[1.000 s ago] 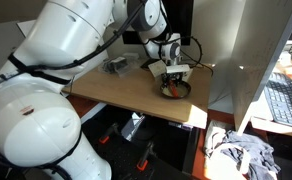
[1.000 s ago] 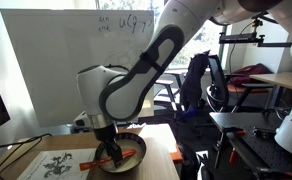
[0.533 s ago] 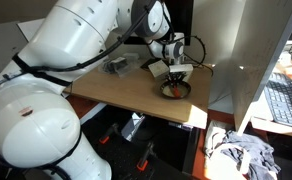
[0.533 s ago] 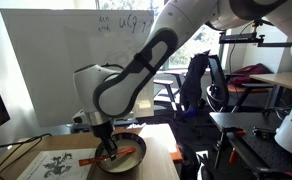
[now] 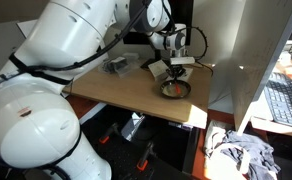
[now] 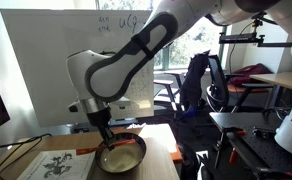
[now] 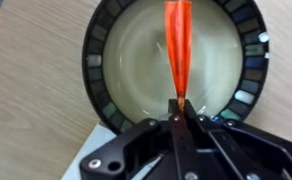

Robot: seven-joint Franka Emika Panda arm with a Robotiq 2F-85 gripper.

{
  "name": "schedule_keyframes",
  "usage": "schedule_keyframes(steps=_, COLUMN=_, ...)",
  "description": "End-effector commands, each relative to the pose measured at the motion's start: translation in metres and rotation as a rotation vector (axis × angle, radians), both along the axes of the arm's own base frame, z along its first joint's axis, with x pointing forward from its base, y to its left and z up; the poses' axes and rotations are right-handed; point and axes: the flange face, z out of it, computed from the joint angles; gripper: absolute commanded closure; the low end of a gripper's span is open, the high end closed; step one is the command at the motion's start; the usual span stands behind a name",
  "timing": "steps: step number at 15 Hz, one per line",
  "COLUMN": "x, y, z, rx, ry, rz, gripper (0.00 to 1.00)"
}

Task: Remove the marker from the bowl.

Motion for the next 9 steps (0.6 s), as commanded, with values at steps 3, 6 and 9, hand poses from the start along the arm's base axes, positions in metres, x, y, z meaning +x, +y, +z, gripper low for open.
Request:
schedule_keyframes(steps=3, x=-0.043, y=0.033, z=0.047, rx=-0.025, ry=0.100, rz=0.089, gripper=0.98)
schedule_keyframes(steps=6, x=-0.066, y=0.056, z=0.044, rx=-0.048, ry=0.145, rz=0.088, gripper=0.98)
schedule_keyframes(steps=9, x=-0.085, y=0.079, z=0.017, rx=-0.046, ry=0.179, rz=0.029, gripper=0.98)
